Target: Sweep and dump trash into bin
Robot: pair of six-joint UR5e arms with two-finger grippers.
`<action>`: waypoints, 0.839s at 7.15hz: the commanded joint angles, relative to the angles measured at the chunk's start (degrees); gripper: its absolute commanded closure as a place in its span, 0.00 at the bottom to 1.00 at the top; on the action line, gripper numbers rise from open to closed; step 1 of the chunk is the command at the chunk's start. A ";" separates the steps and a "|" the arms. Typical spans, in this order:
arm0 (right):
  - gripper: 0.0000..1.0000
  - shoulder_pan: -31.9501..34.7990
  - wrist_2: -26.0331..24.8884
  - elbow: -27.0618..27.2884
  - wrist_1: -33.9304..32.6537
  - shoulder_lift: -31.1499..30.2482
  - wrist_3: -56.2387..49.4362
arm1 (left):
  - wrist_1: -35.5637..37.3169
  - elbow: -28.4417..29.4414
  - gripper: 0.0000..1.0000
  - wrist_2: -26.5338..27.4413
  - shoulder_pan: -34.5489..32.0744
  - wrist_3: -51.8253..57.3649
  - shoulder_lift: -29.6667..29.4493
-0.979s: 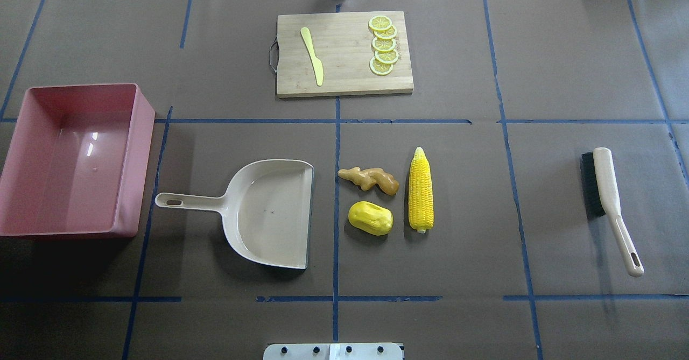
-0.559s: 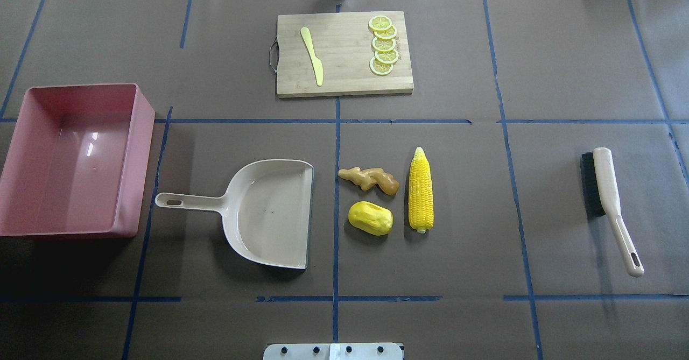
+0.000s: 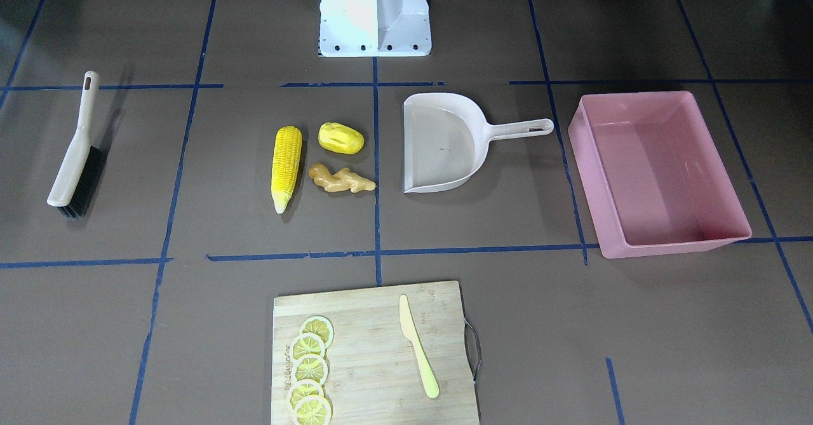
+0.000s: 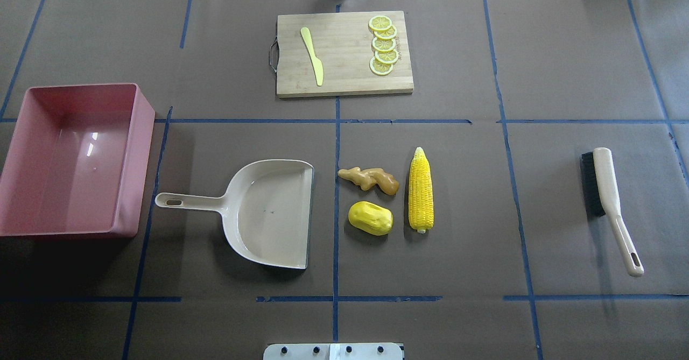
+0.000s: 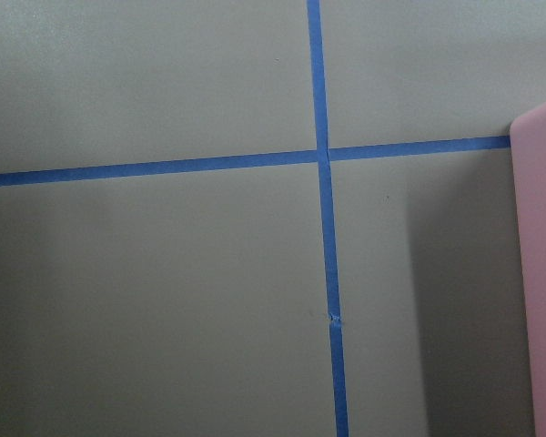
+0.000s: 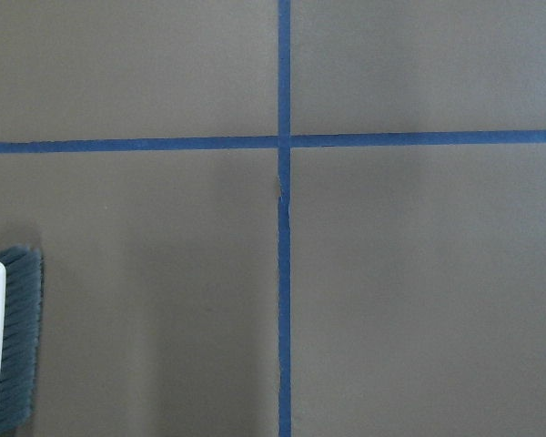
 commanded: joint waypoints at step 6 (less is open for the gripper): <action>0.00 0.00 -0.04 0.40 0.15 0.09 0.15 | -7.24 0.31 0.00 -0.10 0.00 0.64 0.33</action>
